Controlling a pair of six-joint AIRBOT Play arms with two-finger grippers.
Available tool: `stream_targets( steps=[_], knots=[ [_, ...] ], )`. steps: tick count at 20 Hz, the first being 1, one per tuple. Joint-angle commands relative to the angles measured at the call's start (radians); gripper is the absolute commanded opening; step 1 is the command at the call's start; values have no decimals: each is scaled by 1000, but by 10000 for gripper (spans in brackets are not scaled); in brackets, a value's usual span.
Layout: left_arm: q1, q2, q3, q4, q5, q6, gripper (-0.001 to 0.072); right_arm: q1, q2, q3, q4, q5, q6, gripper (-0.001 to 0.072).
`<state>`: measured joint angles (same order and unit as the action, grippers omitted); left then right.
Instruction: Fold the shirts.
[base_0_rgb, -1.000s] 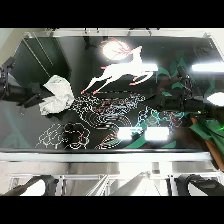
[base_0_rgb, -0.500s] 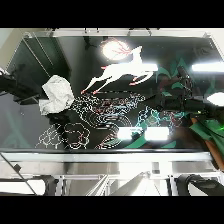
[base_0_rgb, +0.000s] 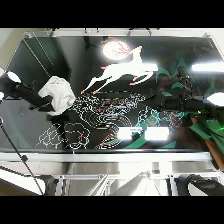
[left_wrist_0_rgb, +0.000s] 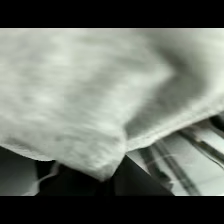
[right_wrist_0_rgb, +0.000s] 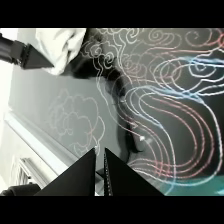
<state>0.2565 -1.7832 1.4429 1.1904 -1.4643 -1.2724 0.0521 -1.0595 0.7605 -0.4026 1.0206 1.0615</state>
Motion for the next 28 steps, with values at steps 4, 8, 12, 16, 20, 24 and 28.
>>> stream_targets(
  steps=[4, 8, 12, 16, 20, 24, 28],
  knots=[
    [-187, 164, 247, -583, -56, 90, 19, 1, 0, 0, 68, 13, 0, 83],
    [-288, 239, 447, -667, -26, 53, 19, -3, 0, 1, 86, 94, 0, 81],
    [-353, 250, 506, -723, -7, 16, 20, -98, 8, 3, 90, 111, 0, 14],
    [-379, 249, 438, -665, -15, 14, 17, -216, 11, 3, 81, 176, -2, 14],
    [-336, 249, 267, -541, -66, 15, 316, -269, 7, 3, 62, 187, -53, 393],
    [-250, 249, 113, -419, -60, 8, 719, -231, -43, 3, 59, 180, -98, 549],
    [-193, 249, -75, -422, -47, 9, 718, -96, -194, 3, 68, 97, -132, 550]
  ],
)
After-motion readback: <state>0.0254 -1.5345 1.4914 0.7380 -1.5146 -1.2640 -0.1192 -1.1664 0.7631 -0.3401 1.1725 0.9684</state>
